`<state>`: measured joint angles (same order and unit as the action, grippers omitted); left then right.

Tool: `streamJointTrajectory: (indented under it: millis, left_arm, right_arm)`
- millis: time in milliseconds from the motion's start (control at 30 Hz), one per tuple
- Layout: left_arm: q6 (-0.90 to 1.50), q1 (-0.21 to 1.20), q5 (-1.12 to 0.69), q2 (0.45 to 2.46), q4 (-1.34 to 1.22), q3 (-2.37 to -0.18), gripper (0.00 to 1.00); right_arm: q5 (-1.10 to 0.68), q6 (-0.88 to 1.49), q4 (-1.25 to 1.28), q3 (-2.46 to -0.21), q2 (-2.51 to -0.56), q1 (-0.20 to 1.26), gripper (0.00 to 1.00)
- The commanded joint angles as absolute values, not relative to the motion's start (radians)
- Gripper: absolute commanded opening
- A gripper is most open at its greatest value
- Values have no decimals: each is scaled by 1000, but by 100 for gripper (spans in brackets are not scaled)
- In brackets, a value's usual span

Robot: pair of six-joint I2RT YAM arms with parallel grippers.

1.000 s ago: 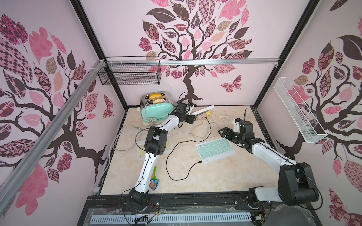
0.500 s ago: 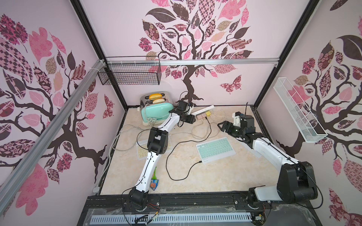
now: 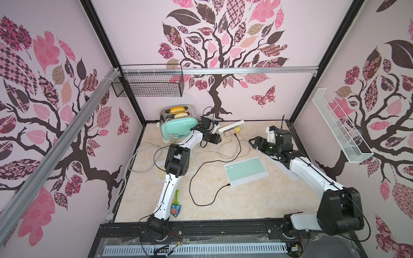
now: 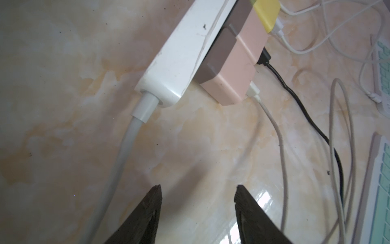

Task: Unplug the wireless keyboard
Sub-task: Pick up the socket from the center of the board.

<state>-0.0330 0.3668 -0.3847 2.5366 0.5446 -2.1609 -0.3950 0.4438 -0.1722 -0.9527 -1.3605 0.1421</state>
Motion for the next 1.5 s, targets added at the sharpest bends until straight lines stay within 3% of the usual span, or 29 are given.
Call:
streamJointTrajectory:
  millis: [0, 267, 600, 1033, 1300, 1467]
  left_arm:
    - [-37, 378, -407, 2460, 445, -2081, 62]
    - [-82, 402, -439, 2411, 466, -2026, 62]
    - [-71, 410, -404, 2242, 383, -1762, 63]
    - [-186, 282, -83, 1941, 375, -1429, 57]
    - [-430, 223, 120, 2030, 405, -1457, 46]
    - [-444, 223, 123, 2068, 364, -1497, 50]
  right_arm:
    - [-375, 428, -201, -959, -1359, 147, 85]
    - [-389, 434, -206, -960, -1430, 152, 83]
    - [-402, 428, -201, -954, -1455, 159, 82]
    - [-429, 451, -134, -941, -1483, 163, 82]
    - [-436, 441, -119, -918, -1471, 163, 82]
    - [-437, 434, -121, -913, -1457, 163, 82]
